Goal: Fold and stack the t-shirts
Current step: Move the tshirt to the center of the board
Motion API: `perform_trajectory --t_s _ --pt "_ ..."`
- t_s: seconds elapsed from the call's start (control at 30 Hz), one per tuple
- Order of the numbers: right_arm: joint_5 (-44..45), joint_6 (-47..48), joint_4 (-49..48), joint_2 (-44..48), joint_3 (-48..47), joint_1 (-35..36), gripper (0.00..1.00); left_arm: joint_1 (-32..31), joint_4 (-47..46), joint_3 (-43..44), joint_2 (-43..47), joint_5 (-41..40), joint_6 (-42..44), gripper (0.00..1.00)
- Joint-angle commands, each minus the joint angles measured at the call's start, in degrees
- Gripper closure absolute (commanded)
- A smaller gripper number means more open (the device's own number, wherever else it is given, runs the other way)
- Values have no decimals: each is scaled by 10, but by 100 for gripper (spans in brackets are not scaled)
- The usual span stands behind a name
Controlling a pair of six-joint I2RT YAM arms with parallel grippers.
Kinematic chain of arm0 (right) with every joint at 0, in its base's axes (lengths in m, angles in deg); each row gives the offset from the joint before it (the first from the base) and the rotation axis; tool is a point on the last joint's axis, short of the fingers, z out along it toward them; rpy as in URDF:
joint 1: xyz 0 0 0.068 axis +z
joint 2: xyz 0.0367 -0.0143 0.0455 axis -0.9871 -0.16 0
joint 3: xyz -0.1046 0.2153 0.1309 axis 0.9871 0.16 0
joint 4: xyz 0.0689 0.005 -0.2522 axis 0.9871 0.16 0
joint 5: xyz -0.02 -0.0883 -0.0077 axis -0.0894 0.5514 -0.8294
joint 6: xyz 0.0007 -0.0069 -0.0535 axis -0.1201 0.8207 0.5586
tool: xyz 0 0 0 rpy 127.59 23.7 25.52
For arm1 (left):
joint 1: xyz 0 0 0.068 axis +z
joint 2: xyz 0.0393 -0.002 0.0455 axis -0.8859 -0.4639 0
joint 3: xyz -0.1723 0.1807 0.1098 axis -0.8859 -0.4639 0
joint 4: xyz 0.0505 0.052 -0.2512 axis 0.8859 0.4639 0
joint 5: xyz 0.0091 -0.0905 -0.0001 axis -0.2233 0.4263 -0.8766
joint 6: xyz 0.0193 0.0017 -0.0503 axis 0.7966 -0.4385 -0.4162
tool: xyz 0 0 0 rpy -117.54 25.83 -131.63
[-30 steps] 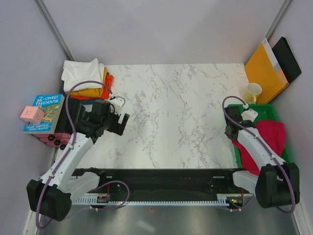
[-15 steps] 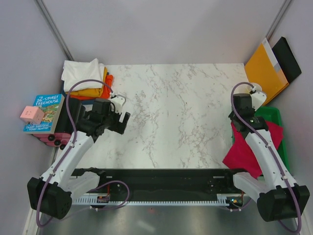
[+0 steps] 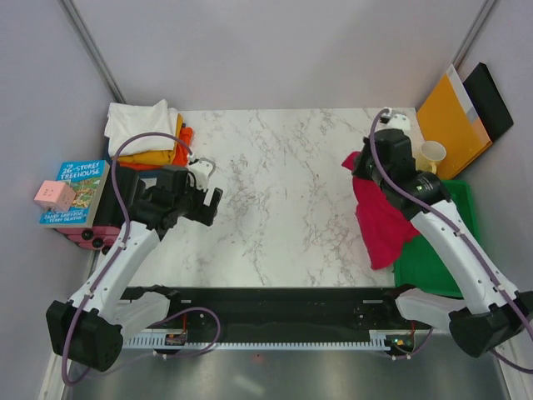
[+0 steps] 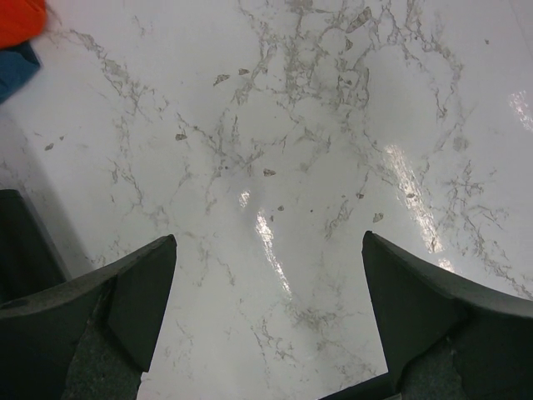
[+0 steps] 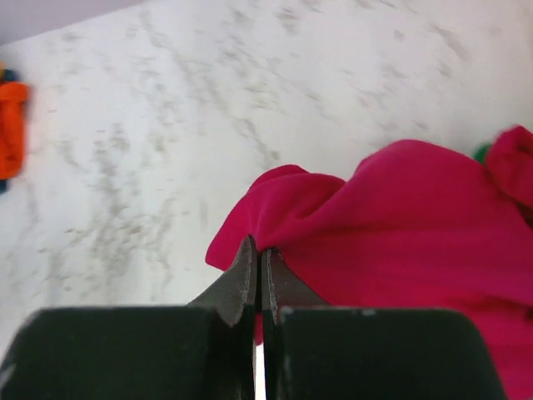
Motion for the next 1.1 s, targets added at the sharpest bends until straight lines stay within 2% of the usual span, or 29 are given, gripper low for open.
perform_trajectory --t_s 0.0,0.07,0.27,0.43,0.7,0.73,0.77,0.8,0.83,0.93,1.07 --pt "-49 31 -72 -45 -117 102 100 3 -14 22 4 16 -18 0" --pt "-23 41 -72 -79 -159 156 100 3 -14 23 5 14 -19 0" --pt "7 50 -88 -141 -205 237 100 7 -13 22 19 5 -19 0" --pt "12 48 -101 -188 -205 261 100 18 -12 20 25 4 -19 0" --pt "-63 18 -135 -254 -130 277 100 24 -14 17 15 10 -18 0" --pt "-69 15 -136 -260 -129 277 92 24 -14 17 14 11 -19 0" --pt "-69 13 -130 -265 -128 278 78 24 -14 17 11 14 -19 0" --pt "-65 7 -129 -265 -121 278 61 24 -15 18 6 15 -18 0" --pt "-35 5 -129 -260 -117 277 35 24 -16 19 2 17 -18 0" --pt "28 -2 -122 -222 -99 265 2 24 -16 24 -12 27 -18 0" --pt "120 -34 -75 -177 -62 235 2 24 -16 33 -39 54 -19 0"
